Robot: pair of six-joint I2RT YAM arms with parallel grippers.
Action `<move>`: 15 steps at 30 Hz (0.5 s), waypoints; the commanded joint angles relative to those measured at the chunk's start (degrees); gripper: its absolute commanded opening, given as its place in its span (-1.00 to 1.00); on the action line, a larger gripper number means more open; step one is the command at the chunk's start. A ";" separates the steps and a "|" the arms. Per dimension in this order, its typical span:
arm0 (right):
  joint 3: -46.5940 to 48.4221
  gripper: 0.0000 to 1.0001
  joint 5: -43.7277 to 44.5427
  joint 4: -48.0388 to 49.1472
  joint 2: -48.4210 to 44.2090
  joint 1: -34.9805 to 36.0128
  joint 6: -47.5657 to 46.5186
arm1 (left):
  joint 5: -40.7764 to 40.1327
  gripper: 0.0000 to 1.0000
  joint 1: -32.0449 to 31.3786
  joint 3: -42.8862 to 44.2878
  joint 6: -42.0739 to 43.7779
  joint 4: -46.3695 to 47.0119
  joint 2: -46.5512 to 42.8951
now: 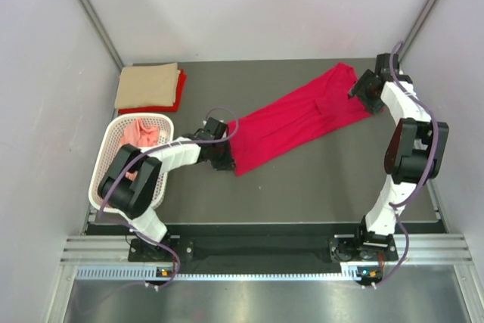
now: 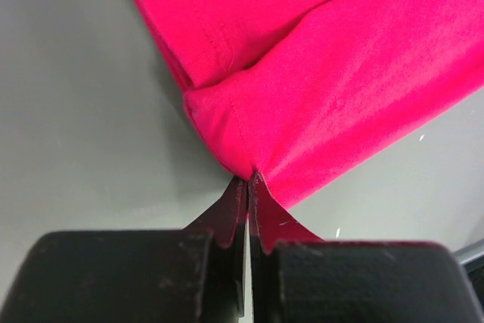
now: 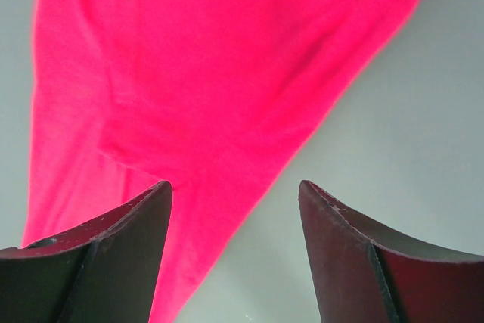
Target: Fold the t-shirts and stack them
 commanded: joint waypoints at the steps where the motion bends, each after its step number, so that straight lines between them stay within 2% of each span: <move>1: -3.09 0.37 -0.60 -0.31 -4.76 -0.14 0.99 | -0.84 -1.00 -1.68 -3.75 -1.54 -5.14 -1.52; 3: -4.94 0.39 -2.09 0.04 -6.16 -0.14 1.26 | -0.49 -0.66 -2.39 -4.37 -2.51 -5.49 -2.92; 6: -6.53 0.40 -1.66 -0.04 -7.58 -0.05 1.69 | -0.23 -0.36 -2.39 -4.90 -3.22 -6.64 -5.73; 10: -8.64 0.40 -1.21 0.48 -8.72 -0.23 2.14 | -2.50 -0.17 -2.04 1.31 0.11 -11.29 -7.94; 15: -9.35 0.40 -1.21 1.54 -9.07 -0.84 1.96 | -1.02 -0.15 3.76 10.29 7.13 -14.99 -6.54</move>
